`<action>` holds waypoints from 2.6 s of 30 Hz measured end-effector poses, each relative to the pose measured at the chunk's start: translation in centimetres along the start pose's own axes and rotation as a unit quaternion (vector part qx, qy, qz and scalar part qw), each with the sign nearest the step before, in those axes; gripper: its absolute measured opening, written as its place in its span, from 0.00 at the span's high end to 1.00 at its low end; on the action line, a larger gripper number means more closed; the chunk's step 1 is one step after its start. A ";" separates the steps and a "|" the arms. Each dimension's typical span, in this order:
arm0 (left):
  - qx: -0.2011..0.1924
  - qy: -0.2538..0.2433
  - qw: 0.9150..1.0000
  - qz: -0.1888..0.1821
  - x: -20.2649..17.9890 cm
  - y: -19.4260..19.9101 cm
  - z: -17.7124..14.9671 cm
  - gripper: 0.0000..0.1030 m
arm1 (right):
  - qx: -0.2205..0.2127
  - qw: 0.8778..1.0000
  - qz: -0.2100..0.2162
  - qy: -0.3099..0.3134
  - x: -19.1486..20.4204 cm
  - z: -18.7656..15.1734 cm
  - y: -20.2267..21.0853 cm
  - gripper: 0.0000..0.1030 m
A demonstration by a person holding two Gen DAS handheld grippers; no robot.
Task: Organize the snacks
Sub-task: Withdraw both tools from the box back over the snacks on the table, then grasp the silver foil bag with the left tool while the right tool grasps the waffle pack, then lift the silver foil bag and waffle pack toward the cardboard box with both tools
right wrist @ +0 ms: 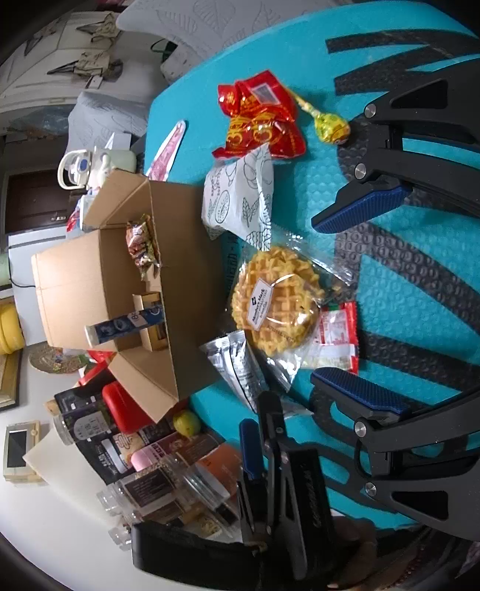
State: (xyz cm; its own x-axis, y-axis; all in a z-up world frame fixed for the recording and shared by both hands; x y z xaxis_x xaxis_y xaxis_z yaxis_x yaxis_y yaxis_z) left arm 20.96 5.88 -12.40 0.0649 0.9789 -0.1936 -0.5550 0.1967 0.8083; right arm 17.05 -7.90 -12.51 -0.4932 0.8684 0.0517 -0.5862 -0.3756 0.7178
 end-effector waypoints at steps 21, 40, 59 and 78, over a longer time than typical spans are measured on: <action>0.060 0.024 0.996 -0.068 1.9 -5.7 1.7 0.36 | 0.062 0.997 0.028 -0.037 -1.3 1.0 -5.3 0.00; 0.053 0.081 0.995 0.004 6.3 -1.8 -0.7 0.56 | 0.075 0.996 -0.024 -0.038 -0.6 3.5 -9.2 0.00; 0.041 0.060 0.997 0.014 4.8 -2.4 -1.6 0.60 | 0.051 0.996 0.032 -0.061 -1.0 1.9 -7.0 0.41; 0.055 0.076 0.995 -0.023 1.4 0.6 -6.1 0.60 | 0.010 0.995 0.055 -0.083 -1.5 -2.1 -0.9 0.67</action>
State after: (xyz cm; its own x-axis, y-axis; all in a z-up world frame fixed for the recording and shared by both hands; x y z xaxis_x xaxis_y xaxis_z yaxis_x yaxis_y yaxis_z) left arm 15.71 6.99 -15.58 -0.0418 0.9507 -0.3073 -0.4589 0.2549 0.8511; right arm 16.95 -9.55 -14.64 -0.4395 0.8648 0.2427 -0.5212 -0.4656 0.7153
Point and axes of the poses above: each gripper's, at about its wrist camera, not at the fingertips, and y roughly against the way its jaws point, x to its left, z to its top, the point moved 6 cm from there along -y, roughly the way its jaws point, and after that the axes turned 12 degrees about y, right-handed, at the moved point
